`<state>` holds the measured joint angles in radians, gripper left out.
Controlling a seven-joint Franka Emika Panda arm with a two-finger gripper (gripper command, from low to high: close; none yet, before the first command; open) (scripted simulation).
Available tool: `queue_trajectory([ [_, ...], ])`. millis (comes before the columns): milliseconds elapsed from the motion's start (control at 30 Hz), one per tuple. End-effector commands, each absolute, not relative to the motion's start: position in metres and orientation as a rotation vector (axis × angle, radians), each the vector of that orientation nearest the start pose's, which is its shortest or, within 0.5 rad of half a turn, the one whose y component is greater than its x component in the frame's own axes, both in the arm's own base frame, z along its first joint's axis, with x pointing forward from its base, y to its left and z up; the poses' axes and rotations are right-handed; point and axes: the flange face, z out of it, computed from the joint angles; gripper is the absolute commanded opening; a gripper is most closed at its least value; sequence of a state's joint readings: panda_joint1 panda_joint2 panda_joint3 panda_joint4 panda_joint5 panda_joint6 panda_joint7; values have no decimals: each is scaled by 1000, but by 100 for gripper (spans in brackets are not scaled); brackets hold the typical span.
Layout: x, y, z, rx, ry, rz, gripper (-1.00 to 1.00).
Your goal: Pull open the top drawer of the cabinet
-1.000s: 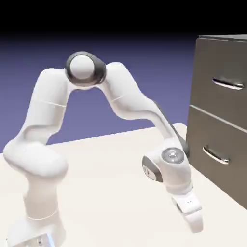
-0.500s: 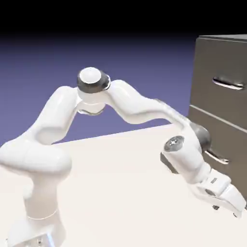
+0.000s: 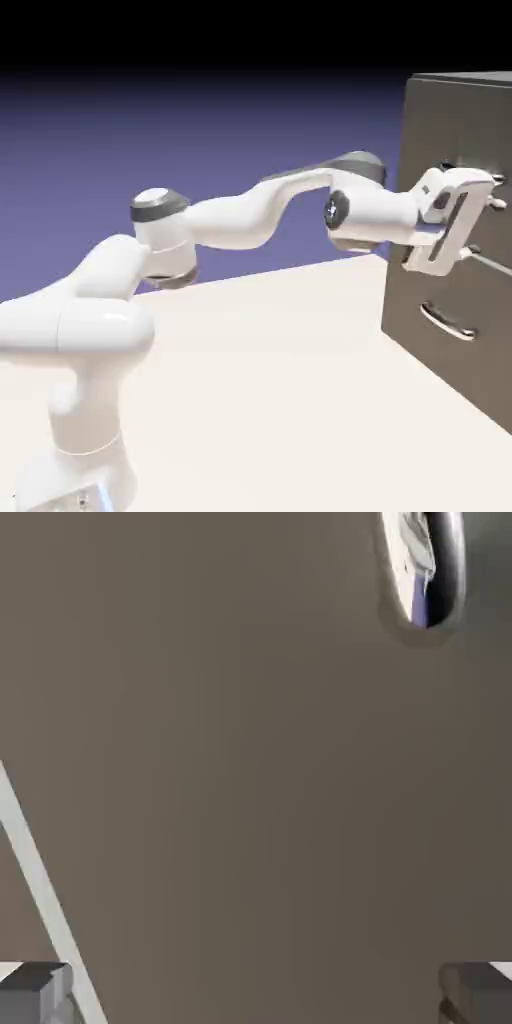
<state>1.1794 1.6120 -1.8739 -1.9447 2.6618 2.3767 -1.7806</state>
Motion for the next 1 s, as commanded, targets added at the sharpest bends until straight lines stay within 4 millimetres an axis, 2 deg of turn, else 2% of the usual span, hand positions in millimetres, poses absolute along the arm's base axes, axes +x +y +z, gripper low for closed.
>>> queue_trajectory([
  [0,618,10,509,1790,694,1750,0],
  [33,619,21,512,1760,730,1761,0],
  [67,619,21,512,1760,730,1761,0],
  [267,669,21,512,1760,730,1761,0],
  [300,669,21,512,1760,730,1761,-100],
  [333,669,21,512,1760,730,1761,-100],
  [633,589,21,512,1760,730,1761,-100],
  [967,482,21,512,1760,730,1761,-100],
])
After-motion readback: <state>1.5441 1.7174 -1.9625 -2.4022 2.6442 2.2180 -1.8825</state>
